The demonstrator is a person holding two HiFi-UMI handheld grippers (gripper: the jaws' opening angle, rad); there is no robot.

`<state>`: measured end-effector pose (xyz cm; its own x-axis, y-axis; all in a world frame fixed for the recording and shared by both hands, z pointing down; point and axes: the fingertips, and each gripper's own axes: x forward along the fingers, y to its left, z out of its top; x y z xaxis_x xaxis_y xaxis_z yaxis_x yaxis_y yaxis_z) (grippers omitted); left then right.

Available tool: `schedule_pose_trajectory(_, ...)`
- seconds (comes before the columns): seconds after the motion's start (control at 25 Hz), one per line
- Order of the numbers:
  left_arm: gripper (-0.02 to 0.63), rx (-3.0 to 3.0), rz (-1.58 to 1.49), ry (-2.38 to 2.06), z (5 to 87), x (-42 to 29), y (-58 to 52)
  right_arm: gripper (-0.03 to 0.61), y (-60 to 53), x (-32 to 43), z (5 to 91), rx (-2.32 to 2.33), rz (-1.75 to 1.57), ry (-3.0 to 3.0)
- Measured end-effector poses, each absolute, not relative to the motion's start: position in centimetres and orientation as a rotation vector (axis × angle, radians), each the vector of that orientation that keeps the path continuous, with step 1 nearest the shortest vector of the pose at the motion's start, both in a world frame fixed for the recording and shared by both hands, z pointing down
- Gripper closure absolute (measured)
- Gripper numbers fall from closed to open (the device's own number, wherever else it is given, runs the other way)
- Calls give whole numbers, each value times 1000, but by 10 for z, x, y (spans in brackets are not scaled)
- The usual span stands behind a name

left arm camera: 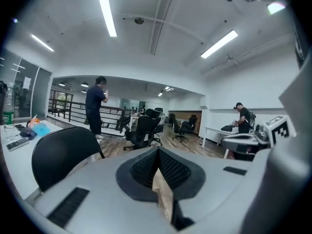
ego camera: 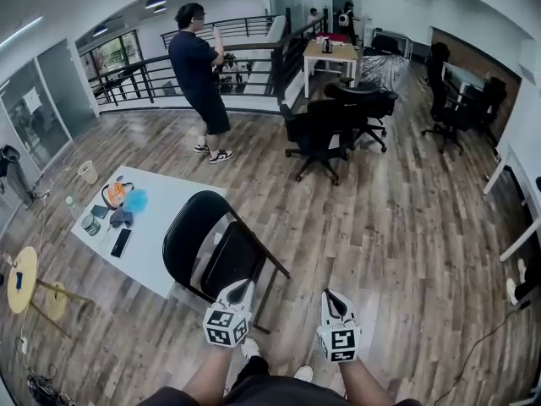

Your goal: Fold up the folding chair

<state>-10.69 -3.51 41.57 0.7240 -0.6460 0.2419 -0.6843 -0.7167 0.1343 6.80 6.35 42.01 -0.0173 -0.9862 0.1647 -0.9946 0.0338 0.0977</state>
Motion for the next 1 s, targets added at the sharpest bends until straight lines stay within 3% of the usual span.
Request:
schedule_pose_trajectory(0.4, 608, 2814, 190, -886, 390, -47, 26, 565, 116, 88, 395, 2206, -29, -2000)
schedule_pose_trajectory(1.0, 609, 2897, 211, -721, 378, -113, 67, 565, 163, 8, 378, 2344, -43, -1855)
